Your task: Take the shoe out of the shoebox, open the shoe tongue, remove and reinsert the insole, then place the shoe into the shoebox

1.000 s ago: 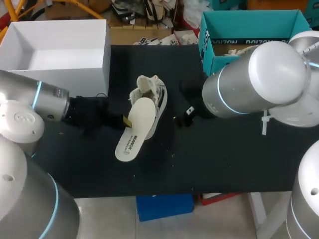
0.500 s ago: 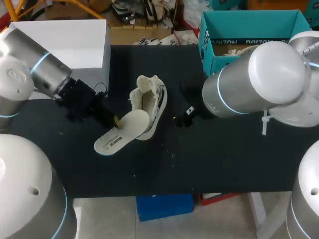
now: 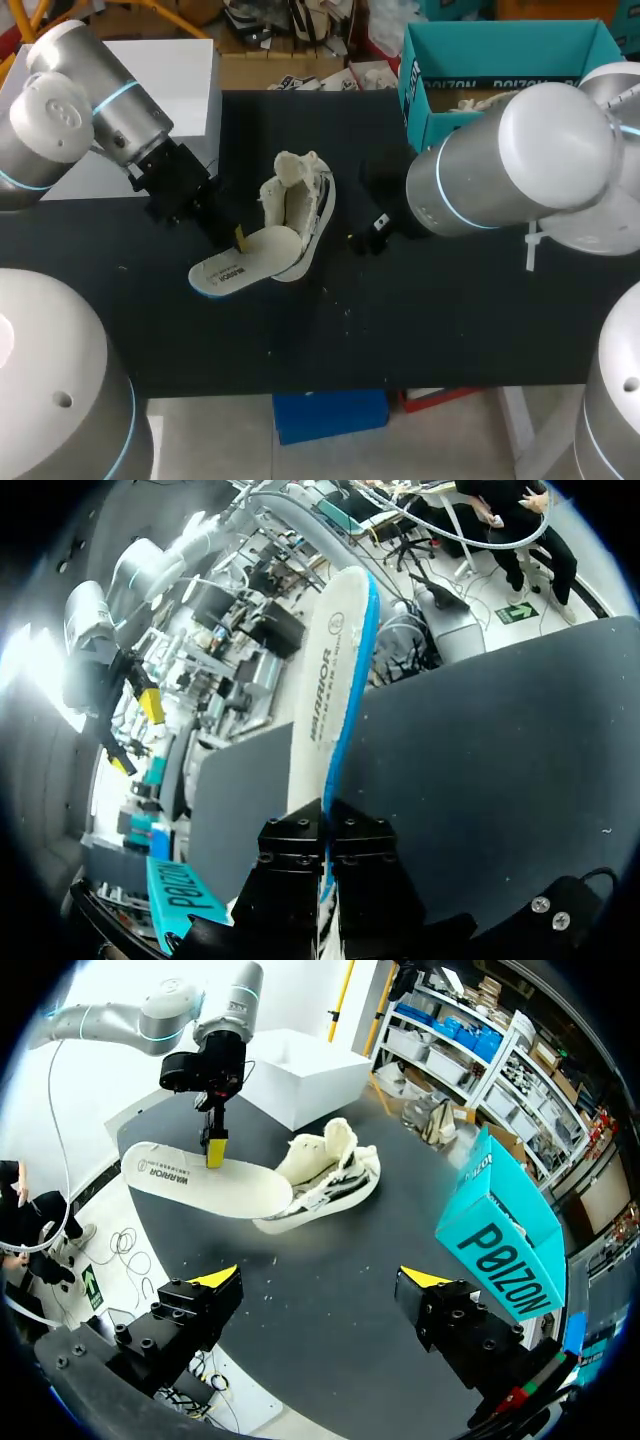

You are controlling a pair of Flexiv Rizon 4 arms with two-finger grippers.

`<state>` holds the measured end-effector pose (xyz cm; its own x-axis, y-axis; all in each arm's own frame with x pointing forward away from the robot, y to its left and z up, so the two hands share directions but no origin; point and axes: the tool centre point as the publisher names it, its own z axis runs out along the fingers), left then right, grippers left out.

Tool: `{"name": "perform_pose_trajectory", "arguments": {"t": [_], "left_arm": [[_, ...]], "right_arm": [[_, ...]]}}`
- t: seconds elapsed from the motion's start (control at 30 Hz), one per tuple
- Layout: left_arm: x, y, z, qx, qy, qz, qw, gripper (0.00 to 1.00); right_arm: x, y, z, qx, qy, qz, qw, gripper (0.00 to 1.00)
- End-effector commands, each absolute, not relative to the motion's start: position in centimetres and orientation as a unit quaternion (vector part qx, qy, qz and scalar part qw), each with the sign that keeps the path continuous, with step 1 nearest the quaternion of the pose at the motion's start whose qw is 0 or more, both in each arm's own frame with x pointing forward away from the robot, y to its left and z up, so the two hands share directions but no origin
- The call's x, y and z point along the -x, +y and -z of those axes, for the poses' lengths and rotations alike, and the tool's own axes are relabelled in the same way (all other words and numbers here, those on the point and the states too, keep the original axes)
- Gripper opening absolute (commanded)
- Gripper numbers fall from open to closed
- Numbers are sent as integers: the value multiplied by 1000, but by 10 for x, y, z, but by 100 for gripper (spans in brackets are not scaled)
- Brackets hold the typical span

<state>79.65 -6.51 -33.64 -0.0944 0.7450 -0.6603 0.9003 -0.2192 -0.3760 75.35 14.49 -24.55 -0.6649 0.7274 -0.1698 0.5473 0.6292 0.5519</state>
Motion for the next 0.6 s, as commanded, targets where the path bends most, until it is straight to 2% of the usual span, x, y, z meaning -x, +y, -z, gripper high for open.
{"name": "perform_pose_trajectory", "arguments": {"t": [0.03,0.6], "left_arm": [[-799,-68,335,-670,628,383,99,0],[-834,-85,350,-637,663,366,142,0]], "right_arm": [[-753,144,246,-361,882,-235,193,100],[-753,144,246,-361,882,-235,193,100]]}}
